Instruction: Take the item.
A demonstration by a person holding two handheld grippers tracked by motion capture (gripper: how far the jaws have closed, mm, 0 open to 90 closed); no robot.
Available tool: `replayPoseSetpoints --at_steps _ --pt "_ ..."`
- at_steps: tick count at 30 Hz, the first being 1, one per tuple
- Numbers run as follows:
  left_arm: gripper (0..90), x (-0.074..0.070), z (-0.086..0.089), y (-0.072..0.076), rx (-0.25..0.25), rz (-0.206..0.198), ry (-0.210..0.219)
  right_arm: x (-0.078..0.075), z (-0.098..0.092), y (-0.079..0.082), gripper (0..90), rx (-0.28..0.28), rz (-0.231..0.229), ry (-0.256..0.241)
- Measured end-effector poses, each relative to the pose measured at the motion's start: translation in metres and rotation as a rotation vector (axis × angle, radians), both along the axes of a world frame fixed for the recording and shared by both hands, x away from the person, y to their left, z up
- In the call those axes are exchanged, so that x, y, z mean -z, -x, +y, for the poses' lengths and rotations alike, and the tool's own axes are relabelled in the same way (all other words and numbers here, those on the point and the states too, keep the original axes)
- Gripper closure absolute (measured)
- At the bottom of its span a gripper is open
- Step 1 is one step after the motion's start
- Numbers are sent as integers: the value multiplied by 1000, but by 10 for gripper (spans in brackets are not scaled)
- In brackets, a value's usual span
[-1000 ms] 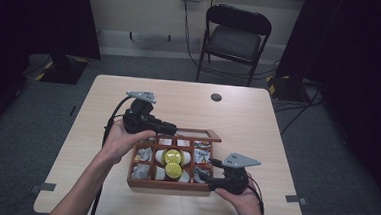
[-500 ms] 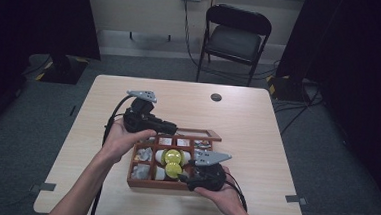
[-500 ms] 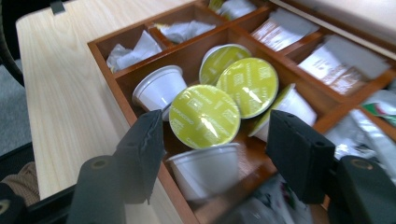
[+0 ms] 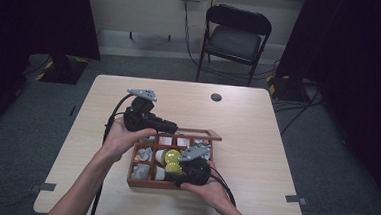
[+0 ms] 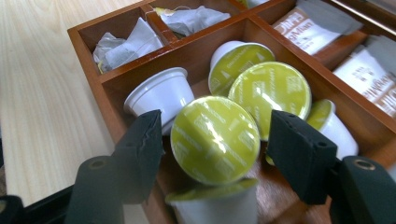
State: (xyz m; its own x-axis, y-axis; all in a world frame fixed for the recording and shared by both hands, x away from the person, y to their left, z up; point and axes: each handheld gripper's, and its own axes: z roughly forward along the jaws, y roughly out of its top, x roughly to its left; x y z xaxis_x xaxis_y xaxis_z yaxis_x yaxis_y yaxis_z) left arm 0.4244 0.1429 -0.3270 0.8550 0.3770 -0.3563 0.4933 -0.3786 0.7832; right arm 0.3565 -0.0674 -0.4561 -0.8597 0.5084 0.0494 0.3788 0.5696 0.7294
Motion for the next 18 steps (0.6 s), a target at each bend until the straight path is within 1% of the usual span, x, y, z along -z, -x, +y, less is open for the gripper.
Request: replayPoseSetpoints --at_steps 2,3,7,14,15,18 --pt "814 0 0 0 -2 -2 -1 0 2 -2 337 -1 -2 5" --pt "814 0 0 0 -2 -3 -2 1 6 -5 333 -10 8 13" --pt "814 0 0 1 0 -4 -4 6 11 -8 317 -8 18 45" --pt "814 0 0 0 -1 -4 -1 7 11 -10 304 -5 15 56" --pt "814 0 0 1 -1 -3 0 8 12 -10 300 -4 21 64" --pt "814 1 -1 1 -2 -3 0 8 12 -10 302 -4 28 68"
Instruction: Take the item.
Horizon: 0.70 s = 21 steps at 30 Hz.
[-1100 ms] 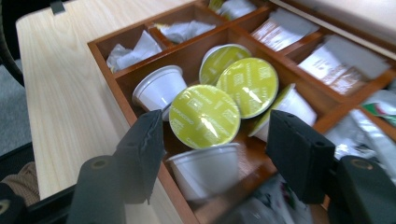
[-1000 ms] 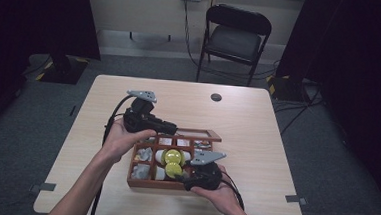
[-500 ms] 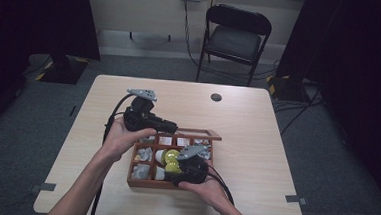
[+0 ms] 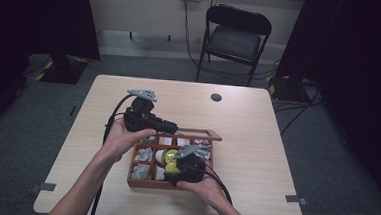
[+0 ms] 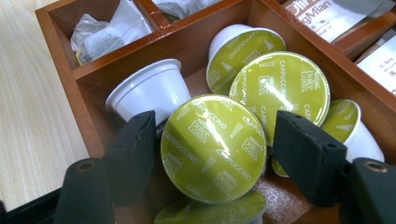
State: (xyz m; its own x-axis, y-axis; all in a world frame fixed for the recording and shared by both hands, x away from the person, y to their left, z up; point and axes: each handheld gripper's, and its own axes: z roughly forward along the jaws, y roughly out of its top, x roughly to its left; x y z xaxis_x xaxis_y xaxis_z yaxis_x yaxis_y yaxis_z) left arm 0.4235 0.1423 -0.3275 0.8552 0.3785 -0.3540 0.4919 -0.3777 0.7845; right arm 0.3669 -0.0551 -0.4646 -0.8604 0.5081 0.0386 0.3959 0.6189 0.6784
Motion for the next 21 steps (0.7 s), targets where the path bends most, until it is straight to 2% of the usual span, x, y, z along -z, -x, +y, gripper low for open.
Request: replayPoseSetpoints --at_steps 4,9,21 --pt "813 0 0 0 -3 0 0 1 2 0 305 4 13 26" --pt "814 0 0 0 -5 -1 1 2 2 -1 332 7 24 34" --pt "813 0 0 0 -6 2 7 2 2 -2 377 9 48 33"
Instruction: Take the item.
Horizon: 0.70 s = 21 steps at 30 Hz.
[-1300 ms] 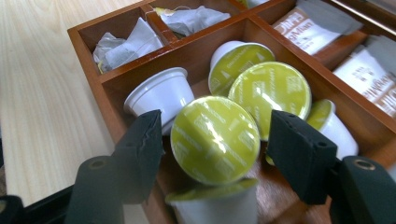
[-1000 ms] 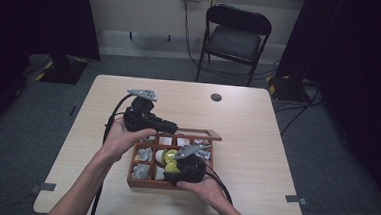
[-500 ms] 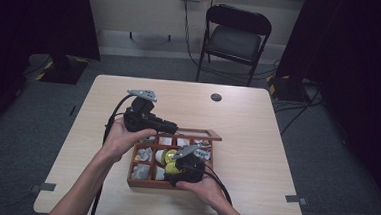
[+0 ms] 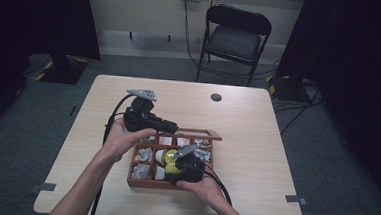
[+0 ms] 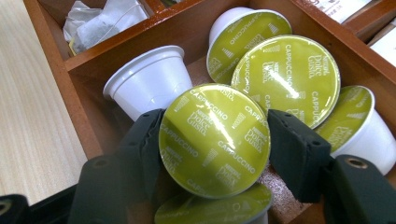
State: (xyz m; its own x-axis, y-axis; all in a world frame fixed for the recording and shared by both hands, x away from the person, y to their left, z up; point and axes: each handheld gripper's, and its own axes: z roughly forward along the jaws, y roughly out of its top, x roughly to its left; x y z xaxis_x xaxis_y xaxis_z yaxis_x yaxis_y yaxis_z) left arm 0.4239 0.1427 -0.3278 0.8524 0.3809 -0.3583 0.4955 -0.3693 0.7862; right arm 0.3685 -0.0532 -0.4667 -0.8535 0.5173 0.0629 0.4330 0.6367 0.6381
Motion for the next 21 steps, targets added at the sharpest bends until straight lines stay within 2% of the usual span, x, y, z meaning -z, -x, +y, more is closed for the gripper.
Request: replayPoseSetpoints --at_steps 11,21 --pt "814 0 0 -1 2 5 4 -1 0 2 379 -3 -22 -10" --pt "814 0 0 -1 4 10 2 -5 -7 5 380 11 -26 -52"
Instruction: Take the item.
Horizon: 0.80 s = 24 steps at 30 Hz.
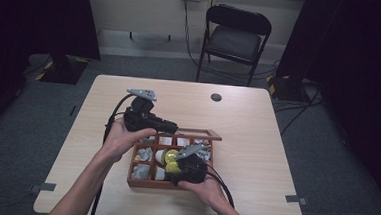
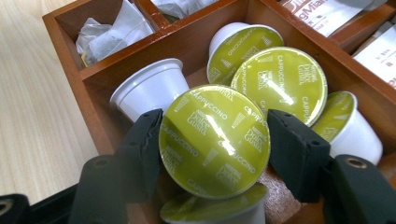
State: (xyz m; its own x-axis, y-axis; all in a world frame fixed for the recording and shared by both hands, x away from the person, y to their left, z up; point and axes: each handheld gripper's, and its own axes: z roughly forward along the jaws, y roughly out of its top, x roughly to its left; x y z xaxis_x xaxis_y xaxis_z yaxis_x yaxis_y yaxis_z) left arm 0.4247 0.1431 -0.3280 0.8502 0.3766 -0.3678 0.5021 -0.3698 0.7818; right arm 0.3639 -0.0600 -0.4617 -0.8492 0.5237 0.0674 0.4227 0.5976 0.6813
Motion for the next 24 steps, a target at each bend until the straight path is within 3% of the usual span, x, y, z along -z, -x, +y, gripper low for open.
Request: replayPoseSetpoints --at_steps 1,24 --pt "813 0 0 0 0 0 0 -2 -2 1 380 1 -17 -4" --pt "815 1 -3 1 5 9 -10 -21 -27 15 380 44 -67 -94"
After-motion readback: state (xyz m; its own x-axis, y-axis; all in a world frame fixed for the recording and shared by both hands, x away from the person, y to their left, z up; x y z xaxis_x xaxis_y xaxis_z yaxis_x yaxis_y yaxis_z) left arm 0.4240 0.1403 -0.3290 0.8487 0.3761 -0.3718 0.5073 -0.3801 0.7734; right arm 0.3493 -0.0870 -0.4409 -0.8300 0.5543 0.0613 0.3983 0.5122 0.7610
